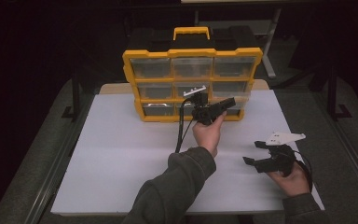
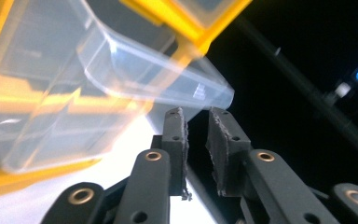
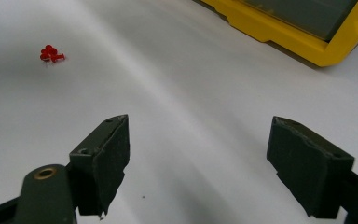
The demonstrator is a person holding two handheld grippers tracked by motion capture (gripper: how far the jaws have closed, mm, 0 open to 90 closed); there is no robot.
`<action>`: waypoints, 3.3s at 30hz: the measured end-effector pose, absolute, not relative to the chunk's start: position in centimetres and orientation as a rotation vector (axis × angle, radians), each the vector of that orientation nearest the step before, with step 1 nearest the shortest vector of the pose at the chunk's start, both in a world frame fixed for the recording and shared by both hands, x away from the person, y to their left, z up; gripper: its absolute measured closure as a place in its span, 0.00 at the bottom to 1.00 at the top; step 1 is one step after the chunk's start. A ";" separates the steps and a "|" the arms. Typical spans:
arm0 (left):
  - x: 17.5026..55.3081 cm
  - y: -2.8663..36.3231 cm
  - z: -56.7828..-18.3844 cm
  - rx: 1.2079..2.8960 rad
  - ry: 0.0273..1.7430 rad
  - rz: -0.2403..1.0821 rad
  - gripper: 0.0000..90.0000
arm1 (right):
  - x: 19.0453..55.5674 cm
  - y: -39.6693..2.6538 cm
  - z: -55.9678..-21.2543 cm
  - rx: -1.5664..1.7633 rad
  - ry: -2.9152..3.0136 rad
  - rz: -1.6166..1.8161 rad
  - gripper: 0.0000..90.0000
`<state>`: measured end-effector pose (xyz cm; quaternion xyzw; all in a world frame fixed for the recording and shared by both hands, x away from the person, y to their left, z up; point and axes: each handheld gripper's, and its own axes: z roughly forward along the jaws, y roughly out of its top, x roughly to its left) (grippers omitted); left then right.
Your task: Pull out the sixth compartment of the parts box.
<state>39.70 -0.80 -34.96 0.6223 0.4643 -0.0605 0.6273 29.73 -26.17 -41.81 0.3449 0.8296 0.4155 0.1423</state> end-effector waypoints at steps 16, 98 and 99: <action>39.8 0.9 -29.6 1.963 0.683 0.028 0.73 | 29.6 -26.1 -41.7 0.986 2.396 1.198 0.23; 43.3 -1.6 -26.8 2.455 0.175 0.108 0.79 | 29.3 -25.4 -41.9 0.961 2.433 1.191 0.23; 43.3 -1.6 -26.9 2.452 0.189 0.113 0.78 | 29.3 -25.4 -41.9 0.962 2.433 1.192 0.23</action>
